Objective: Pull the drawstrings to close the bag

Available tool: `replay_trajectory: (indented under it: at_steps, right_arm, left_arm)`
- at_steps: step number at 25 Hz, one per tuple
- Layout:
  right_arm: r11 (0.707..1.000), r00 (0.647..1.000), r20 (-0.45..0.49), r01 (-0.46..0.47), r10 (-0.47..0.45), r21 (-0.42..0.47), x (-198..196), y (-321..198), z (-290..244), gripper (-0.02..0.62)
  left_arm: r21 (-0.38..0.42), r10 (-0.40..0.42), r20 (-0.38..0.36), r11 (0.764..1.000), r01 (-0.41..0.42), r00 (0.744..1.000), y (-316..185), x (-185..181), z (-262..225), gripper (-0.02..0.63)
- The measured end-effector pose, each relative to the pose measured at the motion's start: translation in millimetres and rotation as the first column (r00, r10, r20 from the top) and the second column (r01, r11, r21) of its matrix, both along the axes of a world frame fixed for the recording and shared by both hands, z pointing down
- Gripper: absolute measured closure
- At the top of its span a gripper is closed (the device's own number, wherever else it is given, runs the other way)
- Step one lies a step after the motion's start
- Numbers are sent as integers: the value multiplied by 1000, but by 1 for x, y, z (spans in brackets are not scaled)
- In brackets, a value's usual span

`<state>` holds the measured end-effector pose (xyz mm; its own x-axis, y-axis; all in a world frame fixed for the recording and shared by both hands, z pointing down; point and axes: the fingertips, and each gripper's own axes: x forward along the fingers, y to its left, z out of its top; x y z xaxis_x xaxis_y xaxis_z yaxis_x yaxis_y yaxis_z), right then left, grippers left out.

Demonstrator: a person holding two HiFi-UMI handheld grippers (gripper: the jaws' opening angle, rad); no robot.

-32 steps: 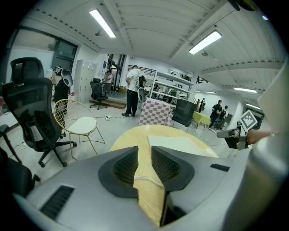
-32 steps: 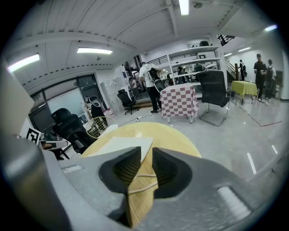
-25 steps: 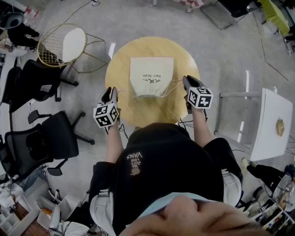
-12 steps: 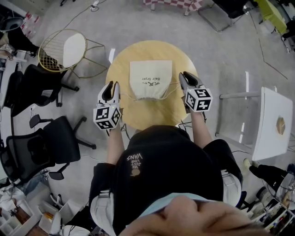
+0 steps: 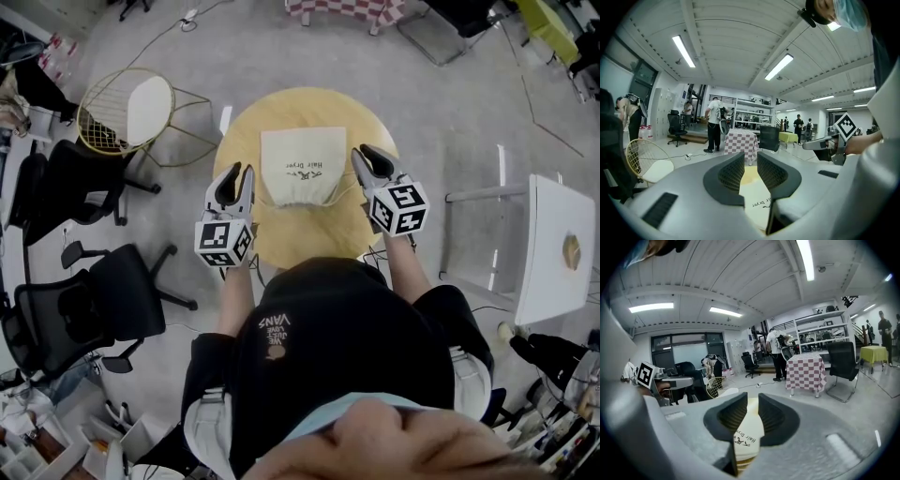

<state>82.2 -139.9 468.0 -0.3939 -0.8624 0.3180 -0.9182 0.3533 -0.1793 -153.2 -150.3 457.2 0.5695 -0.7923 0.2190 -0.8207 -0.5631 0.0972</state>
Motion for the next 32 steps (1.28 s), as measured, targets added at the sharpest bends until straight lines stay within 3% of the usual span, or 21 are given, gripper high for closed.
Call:
replay_trajectory:
  at_steps: [14,17,20,32]
  right_arm:
    - [996,996,19,83,-84,27,-19,7,-6,531]
    - [994,995,19,98,-99,41,-22,11,-10,532]
    - [992,995,10,101,-102,69,-27,12,-16,592]
    - [988,990,-6,139,-139,73,-41,19,-18,595]
  left_arm:
    - [44,70,32,997,-71,997,11,29,-5,518]
    - [56,79,35,995,-81,996,15,36,-10,535]
    - [60,88,38,994,-90,995,16,39,-12,546]
    - [80,125,46,988,-129,991,24,48,-20,592]
